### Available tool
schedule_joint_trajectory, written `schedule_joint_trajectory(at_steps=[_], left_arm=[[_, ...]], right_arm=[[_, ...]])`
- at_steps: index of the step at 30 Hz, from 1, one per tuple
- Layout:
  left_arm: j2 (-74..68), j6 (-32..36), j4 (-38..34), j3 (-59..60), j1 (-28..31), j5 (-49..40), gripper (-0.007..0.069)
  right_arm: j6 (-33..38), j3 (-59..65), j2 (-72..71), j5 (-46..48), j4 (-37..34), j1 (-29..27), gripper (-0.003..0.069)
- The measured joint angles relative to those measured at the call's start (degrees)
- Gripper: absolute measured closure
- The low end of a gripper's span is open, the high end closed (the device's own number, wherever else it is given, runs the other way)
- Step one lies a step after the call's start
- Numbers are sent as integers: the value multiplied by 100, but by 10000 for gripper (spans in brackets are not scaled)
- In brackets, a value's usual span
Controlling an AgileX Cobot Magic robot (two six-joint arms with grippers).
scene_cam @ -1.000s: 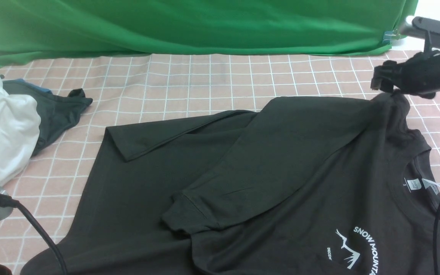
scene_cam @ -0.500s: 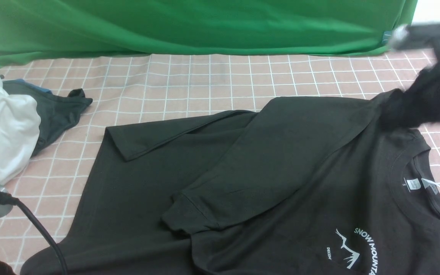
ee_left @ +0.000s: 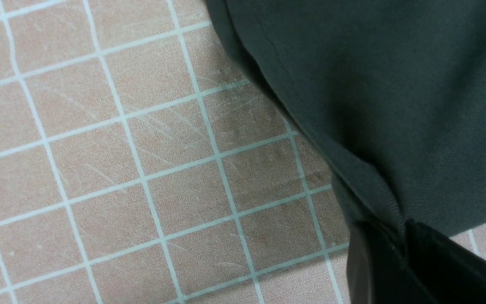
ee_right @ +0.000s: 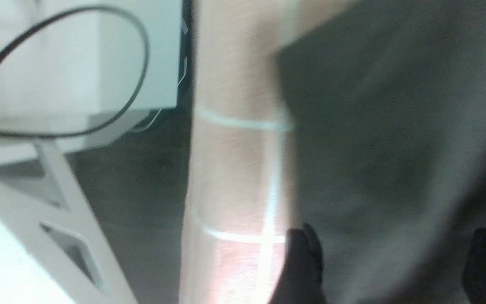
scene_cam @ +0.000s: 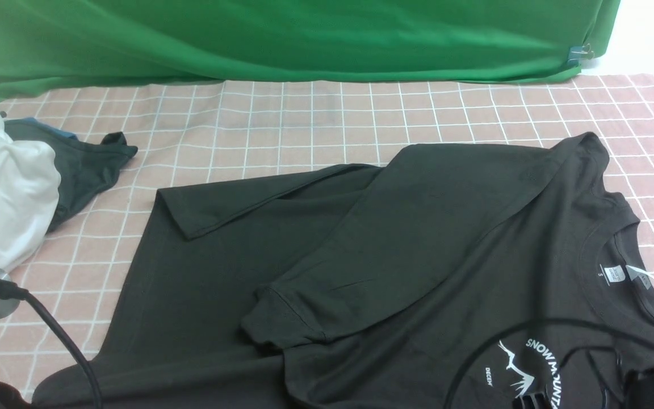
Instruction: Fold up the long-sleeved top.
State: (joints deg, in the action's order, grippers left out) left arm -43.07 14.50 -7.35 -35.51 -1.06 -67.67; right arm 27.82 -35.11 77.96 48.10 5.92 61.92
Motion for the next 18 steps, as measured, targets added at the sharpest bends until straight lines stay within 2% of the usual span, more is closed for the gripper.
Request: schedule_joint_trajectory(at_steps=[9,12,18], left_arm=[[0,6,0,0,0,4,574],[0,6,0,0,0,4,574],[0,6,-17,0,0,4,574]], right_arm=[[-65,246,181,-394,187,-480,147],[-142,246,257,-414,176,-598,172],[-308,246,389,-297,-273,-610,206]])
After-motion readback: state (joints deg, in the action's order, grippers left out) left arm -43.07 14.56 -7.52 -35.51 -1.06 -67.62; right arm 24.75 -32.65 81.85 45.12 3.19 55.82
